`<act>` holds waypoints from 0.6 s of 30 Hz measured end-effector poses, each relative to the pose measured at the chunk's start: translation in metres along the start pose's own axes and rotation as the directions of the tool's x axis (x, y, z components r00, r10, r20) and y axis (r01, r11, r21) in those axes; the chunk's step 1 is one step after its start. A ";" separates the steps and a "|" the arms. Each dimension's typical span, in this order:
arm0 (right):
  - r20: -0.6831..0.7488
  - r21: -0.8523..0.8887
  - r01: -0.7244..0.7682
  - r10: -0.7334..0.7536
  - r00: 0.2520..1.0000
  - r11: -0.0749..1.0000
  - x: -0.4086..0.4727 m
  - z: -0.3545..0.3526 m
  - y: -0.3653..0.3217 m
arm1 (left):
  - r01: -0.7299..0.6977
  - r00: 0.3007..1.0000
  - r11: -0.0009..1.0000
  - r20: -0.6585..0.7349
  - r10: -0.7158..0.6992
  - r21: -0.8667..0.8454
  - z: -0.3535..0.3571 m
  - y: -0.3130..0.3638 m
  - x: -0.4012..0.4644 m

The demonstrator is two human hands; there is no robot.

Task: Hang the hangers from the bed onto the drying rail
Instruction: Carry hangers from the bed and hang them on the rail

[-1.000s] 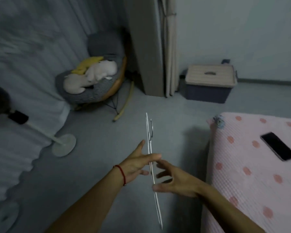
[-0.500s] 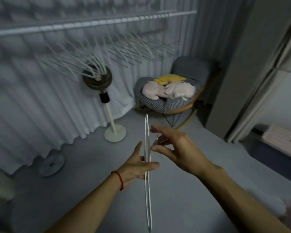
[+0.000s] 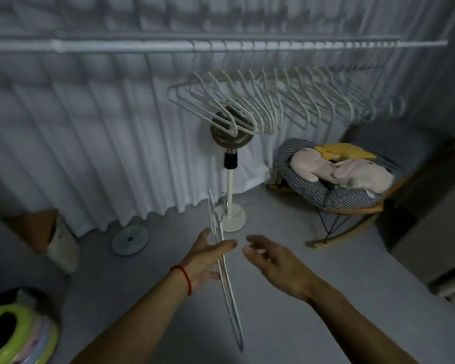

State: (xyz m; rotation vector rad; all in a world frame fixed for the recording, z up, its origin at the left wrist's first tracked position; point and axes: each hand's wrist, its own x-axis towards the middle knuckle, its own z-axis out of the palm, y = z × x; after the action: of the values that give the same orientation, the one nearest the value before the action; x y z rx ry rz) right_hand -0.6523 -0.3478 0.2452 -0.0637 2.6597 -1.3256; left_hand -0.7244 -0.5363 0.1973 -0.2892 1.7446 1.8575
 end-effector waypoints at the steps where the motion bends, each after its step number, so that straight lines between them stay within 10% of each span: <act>1: 0.089 0.058 -0.050 0.045 0.995 0.997 0.012 0.008 0.003 | -0.027 0.997 1.000 -0.074 0.026 -0.012 -0.006 0.009 0.006; 9: 0.445 0.487 -0.221 -0.023 0.895 0.845 0.100 0.033 -0.023 | -0.126 0.912 0.982 -0.406 0.059 -0.141 -0.055 0.081 0.058; 15: 0.308 0.511 -0.089 -0.085 0.948 0.855 0.169 -0.002 -0.079 | -0.173 0.926 0.985 -0.340 0.161 -0.006 -0.092 0.173 0.053; 18: 0.246 0.555 -0.055 -0.101 0.964 0.830 0.200 -0.029 -0.112 | -0.300 0.775 0.907 -0.479 0.413 0.296 -0.119 0.231 0.045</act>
State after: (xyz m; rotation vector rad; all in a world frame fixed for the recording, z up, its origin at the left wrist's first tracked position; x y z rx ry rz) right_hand -0.8587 -0.4157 0.3252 -0.1838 1.9671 -1.8974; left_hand -0.9111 -0.6371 0.3539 -0.4497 2.5091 1.9537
